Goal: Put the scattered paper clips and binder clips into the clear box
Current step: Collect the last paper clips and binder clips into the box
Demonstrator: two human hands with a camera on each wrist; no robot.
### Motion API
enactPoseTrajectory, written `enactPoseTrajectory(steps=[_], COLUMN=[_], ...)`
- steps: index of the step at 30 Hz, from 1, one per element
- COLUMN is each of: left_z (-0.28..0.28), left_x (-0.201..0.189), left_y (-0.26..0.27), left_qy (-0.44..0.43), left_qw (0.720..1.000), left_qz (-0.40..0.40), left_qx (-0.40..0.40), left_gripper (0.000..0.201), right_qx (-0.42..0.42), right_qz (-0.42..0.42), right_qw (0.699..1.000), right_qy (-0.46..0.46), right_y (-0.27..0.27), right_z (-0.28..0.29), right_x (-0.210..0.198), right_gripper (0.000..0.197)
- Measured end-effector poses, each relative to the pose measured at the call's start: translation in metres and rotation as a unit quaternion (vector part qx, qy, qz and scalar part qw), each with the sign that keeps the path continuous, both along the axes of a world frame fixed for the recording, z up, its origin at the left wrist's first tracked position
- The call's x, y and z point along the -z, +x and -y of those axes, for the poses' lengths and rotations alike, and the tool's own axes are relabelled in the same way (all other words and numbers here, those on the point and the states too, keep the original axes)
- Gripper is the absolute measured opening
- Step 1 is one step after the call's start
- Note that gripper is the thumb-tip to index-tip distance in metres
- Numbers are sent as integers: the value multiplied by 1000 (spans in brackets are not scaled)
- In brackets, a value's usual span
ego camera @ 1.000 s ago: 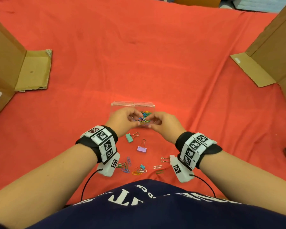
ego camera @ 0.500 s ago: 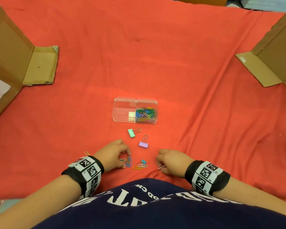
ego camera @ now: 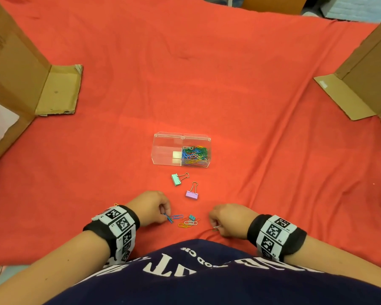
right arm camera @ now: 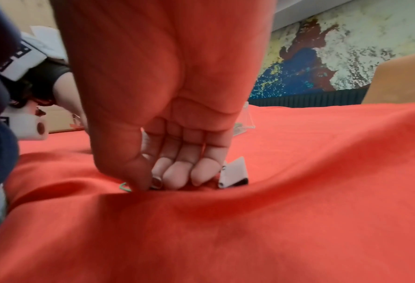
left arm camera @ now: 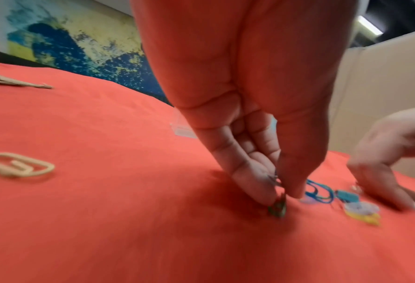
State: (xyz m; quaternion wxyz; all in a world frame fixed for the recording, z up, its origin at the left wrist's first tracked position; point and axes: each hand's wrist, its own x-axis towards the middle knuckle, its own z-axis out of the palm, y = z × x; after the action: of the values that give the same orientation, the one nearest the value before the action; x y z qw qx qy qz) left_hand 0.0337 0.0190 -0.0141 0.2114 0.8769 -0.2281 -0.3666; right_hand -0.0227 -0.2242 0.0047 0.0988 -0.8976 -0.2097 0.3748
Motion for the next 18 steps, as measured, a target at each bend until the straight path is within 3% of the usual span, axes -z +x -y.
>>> enactPoseTrajectory(steps=[3,6,9,13,18], left_z=[4,16,33,58,83], left_x=[-9,-24,-41,-51,-53], left_y=[10,25,44,70,87], left_qy=[-33,-77,-128,-143,-155], left_qw=[999,994,982,961,939], left_qz=[-9,13,43,105,133], left_qx=[-31,-78,-129,-214,-278], left_gripper=[15,17,15,13,12], right_qx=[35,133,237,363,398], right_qz=[-1,38,115,137,160], right_qw=[999,986,954,896,878], right_qy=[22,90,145,216,212], right_y=[8,27,54,89,113], right_z=[-1,-2,-3,-8,-17], right_x=[-7,-17,-24,-32,-40], right_gripper=[15,15,9,14,8])
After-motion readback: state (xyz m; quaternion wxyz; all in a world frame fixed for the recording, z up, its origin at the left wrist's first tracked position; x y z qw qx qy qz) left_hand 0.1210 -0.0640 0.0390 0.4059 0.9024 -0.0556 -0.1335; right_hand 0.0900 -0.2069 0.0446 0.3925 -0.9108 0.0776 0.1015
